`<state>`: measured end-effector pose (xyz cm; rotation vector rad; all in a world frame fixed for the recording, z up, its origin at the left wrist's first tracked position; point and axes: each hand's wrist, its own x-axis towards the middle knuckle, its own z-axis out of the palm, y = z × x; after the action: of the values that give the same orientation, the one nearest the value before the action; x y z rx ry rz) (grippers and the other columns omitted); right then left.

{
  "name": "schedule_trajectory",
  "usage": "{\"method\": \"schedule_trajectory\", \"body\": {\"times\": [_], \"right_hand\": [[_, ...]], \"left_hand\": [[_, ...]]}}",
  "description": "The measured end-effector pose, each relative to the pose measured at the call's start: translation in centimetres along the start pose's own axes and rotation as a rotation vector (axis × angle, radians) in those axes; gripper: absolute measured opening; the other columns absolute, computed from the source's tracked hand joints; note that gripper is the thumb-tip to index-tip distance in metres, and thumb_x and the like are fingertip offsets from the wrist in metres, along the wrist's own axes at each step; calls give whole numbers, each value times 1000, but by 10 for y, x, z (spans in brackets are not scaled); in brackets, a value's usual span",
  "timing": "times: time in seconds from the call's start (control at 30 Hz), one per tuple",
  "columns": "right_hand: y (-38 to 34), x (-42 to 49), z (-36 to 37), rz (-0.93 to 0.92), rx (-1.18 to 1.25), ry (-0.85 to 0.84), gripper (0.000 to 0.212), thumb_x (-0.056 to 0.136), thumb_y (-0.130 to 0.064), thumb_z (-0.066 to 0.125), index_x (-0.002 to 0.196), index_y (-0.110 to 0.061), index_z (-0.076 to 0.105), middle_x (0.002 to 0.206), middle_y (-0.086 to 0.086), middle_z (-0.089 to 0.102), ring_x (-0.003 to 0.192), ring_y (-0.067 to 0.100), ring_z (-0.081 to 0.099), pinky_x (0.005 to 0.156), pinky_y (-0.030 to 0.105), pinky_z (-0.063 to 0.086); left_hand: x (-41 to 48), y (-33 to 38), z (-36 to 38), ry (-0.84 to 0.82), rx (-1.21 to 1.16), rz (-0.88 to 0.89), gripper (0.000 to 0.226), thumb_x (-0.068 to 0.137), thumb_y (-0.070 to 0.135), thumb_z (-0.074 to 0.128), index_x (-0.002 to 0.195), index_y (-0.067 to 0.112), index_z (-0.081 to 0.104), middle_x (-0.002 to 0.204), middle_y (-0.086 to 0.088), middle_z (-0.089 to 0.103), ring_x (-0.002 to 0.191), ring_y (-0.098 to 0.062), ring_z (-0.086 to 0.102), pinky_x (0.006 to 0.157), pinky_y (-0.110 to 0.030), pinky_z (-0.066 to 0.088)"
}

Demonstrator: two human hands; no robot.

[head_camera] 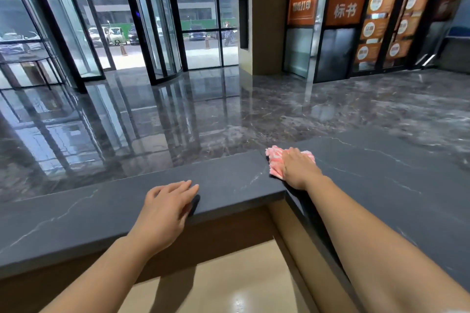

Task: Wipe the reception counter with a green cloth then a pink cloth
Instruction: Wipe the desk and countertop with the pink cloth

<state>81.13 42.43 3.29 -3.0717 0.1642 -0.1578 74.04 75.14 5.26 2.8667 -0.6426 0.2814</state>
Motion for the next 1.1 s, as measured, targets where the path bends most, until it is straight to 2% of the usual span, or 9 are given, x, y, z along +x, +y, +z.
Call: {"method": "schedule_trajectory", "body": {"times": [0.13,0.2,0.27,0.4,0.5,0.6,0.67,0.8,1.1], "right_hand": [[15,10,2,67,13,-124,55,100,-36,29,149,-10,27,149,20,31,137,31,28,110,39,25],[-4,6,4,-49,61,-194,58,103,-41,17,156,-22,4,160,20,2,149,32,0,121,43,5],[-22,4,4,-218,92,-220,55,103,-45,12,155,-32,0,161,17,-6,150,29,-8,121,44,-2],[-24,14,1,-381,63,-215,54,103,-49,14,154,-35,4,163,12,-2,150,25,-4,121,42,-1],[-6,25,3,-378,45,-220,55,102,-51,14,154,-35,5,163,10,1,150,24,-1,121,43,0],[25,39,1,-226,38,-196,57,101,-53,14,155,-36,6,162,10,6,150,25,4,121,45,3],[45,42,-3,-121,40,-215,57,101,-52,14,155,-35,5,163,9,2,150,24,1,121,45,2],[51,26,-6,-72,15,-241,57,102,-48,14,155,-33,2,163,9,-5,150,25,-5,119,45,-3],[33,-78,-14,-324,30,-263,56,102,-48,19,154,-36,4,163,7,-7,150,22,-9,121,45,-4]], "left_hand": [[15,30,13,86,-41,1,44,100,28,46,144,29,44,145,10,47,134,-15,38,109,-33,24],[21,42,20,99,-43,-19,42,99,29,49,141,28,48,140,10,52,132,-15,41,107,-34,27],[25,52,25,113,-38,-23,41,97,28,52,138,27,52,137,7,56,131,-17,44,105,-37,30],[27,70,28,129,-35,-128,34,98,34,50,131,30,59,110,2,64,110,-20,50,94,-33,36],[26,83,23,225,58,-125,19,94,38,57,86,29,72,76,9,66,80,-19,56,70,-35,40],[21,97,18,226,93,-167,38,93,45,53,61,26,49,58,6,55,67,-22,58,60,-32,38],[17,106,13,189,107,-244,45,95,54,40,61,25,36,55,4,48,67,-22,59,55,-31,35],[11,121,8,165,124,-278,48,97,57,29,67,22,43,59,1,55,64,-20,59,57,-30,47],[-9,150,-4,177,129,-283,48,99,55,28,64,24,41,60,6,51,65,-16,56,53,-28,33]]}}
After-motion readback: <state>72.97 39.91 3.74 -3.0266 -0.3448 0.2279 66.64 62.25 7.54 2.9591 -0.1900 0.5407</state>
